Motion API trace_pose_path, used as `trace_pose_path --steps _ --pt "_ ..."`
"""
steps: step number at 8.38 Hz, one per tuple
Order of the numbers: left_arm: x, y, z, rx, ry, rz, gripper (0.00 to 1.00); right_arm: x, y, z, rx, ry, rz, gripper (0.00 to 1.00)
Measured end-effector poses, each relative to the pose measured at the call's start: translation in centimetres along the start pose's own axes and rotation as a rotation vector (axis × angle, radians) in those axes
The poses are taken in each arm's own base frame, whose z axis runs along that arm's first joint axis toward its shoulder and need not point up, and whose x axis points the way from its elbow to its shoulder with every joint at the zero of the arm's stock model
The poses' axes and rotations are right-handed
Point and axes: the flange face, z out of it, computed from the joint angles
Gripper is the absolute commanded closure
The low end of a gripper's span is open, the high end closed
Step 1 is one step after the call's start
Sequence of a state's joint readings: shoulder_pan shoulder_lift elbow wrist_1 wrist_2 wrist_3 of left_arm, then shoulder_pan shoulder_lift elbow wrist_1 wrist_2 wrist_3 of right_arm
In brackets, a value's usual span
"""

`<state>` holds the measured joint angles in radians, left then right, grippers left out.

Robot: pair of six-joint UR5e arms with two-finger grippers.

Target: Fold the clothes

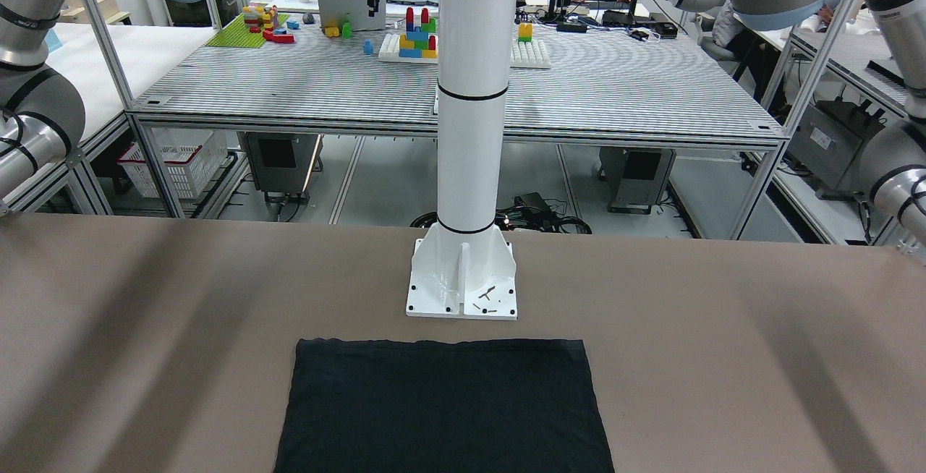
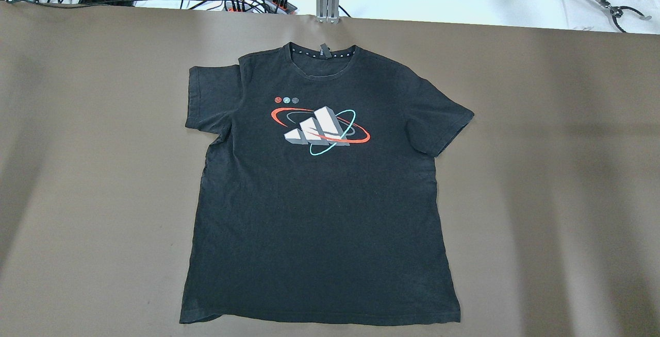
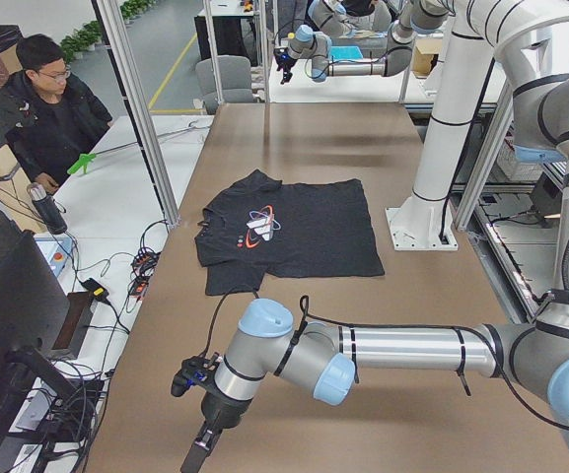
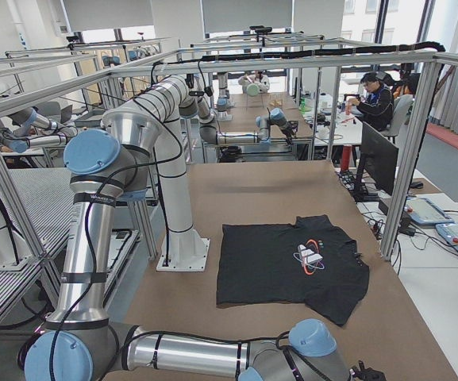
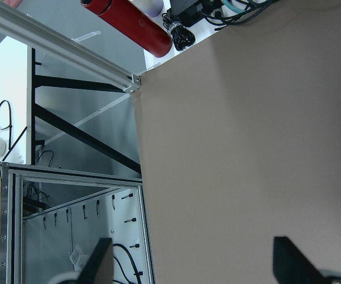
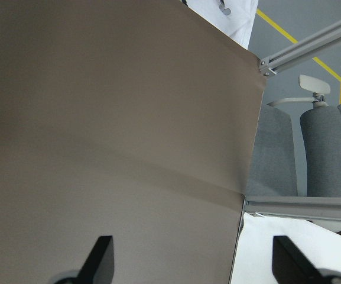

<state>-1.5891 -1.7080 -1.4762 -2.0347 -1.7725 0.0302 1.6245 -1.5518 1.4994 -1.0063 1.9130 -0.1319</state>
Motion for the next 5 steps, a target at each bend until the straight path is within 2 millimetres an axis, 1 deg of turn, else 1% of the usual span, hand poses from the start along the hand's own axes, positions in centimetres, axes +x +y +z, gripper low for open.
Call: trace_pose_path --steps 1,2,3,5 --pt "0.1 0.2 -0.4 0.008 -0.001 0.003 0.05 0.0 0.0 0.0 0.001 0.000 0.000 0.06" --pt "0.2 1.2 -0.4 0.018 0.000 0.006 0.05 0.0 0.0 0.0 0.001 0.000 -0.001 0.06" --pt "0.3 2.2 -0.4 0.038 0.000 0.009 0.05 0.0 -0.1 -0.1 0.002 0.000 -0.001 0.06" --pt "0.7 3.1 0.0 0.053 0.006 0.004 0.06 -0.1 -0.1 -0.1 0.004 -0.001 0.002 0.06"
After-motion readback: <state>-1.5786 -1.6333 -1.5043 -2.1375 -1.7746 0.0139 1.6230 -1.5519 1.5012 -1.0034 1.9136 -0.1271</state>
